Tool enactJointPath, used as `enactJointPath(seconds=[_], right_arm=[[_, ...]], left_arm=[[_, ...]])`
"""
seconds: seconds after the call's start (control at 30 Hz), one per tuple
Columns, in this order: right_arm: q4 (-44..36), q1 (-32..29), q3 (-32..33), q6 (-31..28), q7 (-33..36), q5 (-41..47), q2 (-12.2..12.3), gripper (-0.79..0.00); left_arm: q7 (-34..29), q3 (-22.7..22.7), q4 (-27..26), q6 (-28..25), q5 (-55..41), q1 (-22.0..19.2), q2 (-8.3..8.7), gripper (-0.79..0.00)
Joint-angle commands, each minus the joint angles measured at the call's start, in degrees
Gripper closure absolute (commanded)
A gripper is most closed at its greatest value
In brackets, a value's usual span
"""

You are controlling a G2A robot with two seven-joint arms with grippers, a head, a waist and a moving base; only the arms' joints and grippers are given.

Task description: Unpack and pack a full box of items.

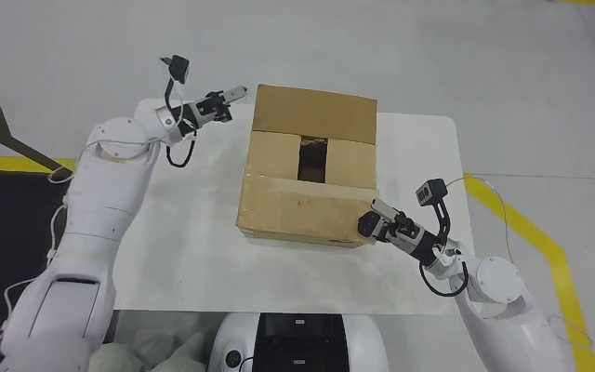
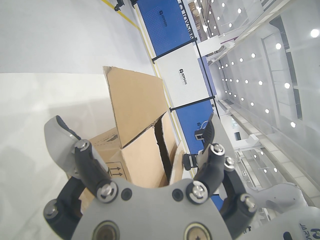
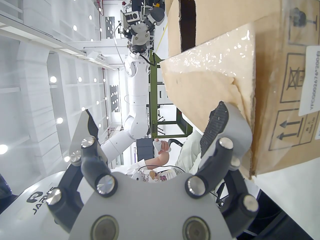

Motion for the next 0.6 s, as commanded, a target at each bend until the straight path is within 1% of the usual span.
enactJointPath(seconds=[0.0,0.1,0.13,0.57], right_arm=[[0.00,0.00,0.00,0.00,0.00,0.00,0.00,-0.785],[0.00,0.00,0.00,0.00,0.00,0.00,0.00,-0.785],[0.00,0.00,0.00,0.00,0.00,0.00,0.00,-0.785],[0.00,0.00,0.00,0.00,0.00,0.00,0.00,-0.785]], left_arm=[[1.44,2.20,2.46,-0.97,0.83,-1.58,-0.74,-0.785],[1.62,4.68,5.50,-2.22,1.01,-3.68,-1.72,-0.785],[1.51,4.90,5.82,-2.32,0.94,-3.89,-1.81,-0.785],[1.51,4.90,5.82,-2.32,0.94,-3.89,-1.81,-0.785]])
